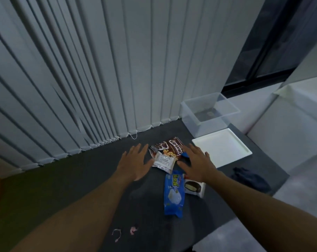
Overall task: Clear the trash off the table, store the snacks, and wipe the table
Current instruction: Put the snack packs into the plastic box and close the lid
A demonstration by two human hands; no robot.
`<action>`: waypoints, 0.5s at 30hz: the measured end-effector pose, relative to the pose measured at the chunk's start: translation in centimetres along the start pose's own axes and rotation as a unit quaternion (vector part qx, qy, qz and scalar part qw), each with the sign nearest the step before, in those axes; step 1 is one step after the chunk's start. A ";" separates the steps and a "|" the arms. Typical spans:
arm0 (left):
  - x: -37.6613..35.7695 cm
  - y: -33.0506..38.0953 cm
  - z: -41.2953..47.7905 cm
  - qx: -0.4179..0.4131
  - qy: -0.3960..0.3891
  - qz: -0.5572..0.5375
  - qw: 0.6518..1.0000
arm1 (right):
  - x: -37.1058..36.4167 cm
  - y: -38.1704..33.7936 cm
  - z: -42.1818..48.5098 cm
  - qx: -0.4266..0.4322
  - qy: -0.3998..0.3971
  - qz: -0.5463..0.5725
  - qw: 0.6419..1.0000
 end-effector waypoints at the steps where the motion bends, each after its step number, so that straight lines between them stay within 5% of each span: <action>1: 0.0 0.5 0.5 -0.001 0.000 0.000 1.000 | 0.2 0.5 0.2 -0.001 0.001 0.000 1.000; 15: -5.3 7.4 5.7 0.073 -0.083 -0.057 0.992 | -0.5 9.9 6.4 -0.006 -0.110 -0.015 0.994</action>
Point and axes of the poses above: each hand's wrist, its own z-axis towards the middle knuckle, its own x-axis out of the back of the hand, y = z × x, the point moved 8 cm from there along z, towards the middle knuckle, and after that the axes turned 9 degrees about z, right-handed, at the moved point
